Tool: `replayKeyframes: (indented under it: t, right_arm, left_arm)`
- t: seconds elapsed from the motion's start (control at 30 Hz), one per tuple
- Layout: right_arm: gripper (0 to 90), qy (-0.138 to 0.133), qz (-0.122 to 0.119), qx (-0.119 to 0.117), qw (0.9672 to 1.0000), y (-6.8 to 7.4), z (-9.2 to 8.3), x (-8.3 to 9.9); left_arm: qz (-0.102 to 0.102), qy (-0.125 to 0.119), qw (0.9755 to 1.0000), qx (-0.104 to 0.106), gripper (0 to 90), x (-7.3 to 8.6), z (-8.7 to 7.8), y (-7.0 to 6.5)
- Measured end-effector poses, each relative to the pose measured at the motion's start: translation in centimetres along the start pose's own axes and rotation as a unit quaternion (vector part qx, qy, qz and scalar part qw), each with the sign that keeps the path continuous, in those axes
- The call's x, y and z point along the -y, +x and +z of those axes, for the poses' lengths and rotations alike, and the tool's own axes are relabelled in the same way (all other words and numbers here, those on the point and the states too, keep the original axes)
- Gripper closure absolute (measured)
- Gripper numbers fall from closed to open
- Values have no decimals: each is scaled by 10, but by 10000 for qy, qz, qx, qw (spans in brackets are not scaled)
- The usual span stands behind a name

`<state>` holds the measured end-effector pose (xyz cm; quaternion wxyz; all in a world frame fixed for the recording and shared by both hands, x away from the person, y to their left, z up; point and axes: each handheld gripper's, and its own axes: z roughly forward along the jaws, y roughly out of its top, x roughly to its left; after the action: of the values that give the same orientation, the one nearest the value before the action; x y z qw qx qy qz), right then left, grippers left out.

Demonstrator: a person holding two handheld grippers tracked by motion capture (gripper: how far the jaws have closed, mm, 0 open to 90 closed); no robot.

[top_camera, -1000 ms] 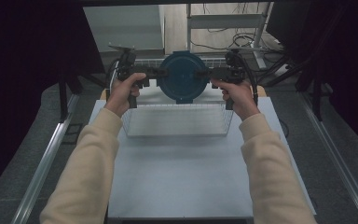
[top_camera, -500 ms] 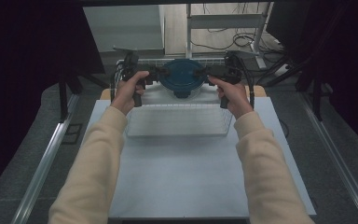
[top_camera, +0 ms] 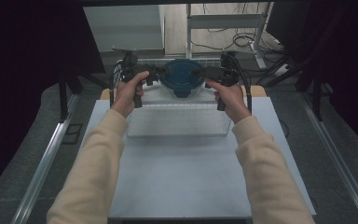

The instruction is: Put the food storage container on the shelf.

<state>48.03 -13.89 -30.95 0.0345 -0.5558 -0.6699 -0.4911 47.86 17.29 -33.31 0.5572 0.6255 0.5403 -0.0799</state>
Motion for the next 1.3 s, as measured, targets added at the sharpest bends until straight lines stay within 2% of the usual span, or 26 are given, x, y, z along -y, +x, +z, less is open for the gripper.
replayKeyframes:
  t: [0.1, 0.2, 0.33, 0.47, 0.57, 0.67, 0.77, 0.9, 0.97, 1.03, 1.13, 1.17, 1.23, 1.3]
  right_arm:
    - [73, 22, -180, 88, 9998, 6, -8, 3]
    - [73, -63, -473, 200, 9987, 12, -19, 6]
    - [73, -212, -778, 111, 9967, 17, -35, 13]
    - [85, -257, -1321, 162, 9908, 21, -50, 21]
    - [89, -354, -1649, 72, 9856, 23, -61, 32]
    - [90, -413, -1803, -8, 9828, 20, -71, 45]
    - [100, -550, -2048, 77, 9772, 14, -82, 61]
    - [113, -667, -2317, 79, 9705, 5, -98, 86]
    - [124, -714, -2427, 74, 9675, -2, -107, 103]
    - [131, -726, -2563, 164, 9637, -10, -113, 121]
    - [161, -759, -2741, 270, 9583, -22, -119, 146]
    - [169, -787, -2773, 285, 9571, -26, -121, 154]
    - [174, -754, -2806, 276, 9565, -35, -121, 170]
    - [175, -634, -2769, 269, 9584, -43, -119, 184]
  left_arm:
    - [140, -101, 9998, -27, 189, 4, -10, -3]
    - [339, -136, 9993, -124, 187, 8, -20, -8]
    - [533, -149, 9984, -118, 187, 17, -34, -15]
    - [840, -197, 9962, -94, 187, 31, -48, -25]
    - [1119, -220, 9935, -24, 185, 46, -60, -32]
    - [1507, -188, 9883, -112, 187, 64, -69, -40]
    - [1726, -182, 9847, -134, 187, 84, -79, -43]
    - [1765, -150, 9840, -206, 188, 115, -92, -38]
    - [1849, -148, 9820, -366, 191, 132, -97, -34]
    - [1925, -116, 9798, -531, 192, 150, -101, -31]
    - [2088, -148, 9746, -800, 192, 176, -105, -26]
    - [2123, -142, 9731, -884, 192, 185, -106, -23]
    - [2135, -31, 9720, -981, 191, 200, -106, -17]
    - [2111, 9, 9713, -1098, 191, 215, -106, -9]
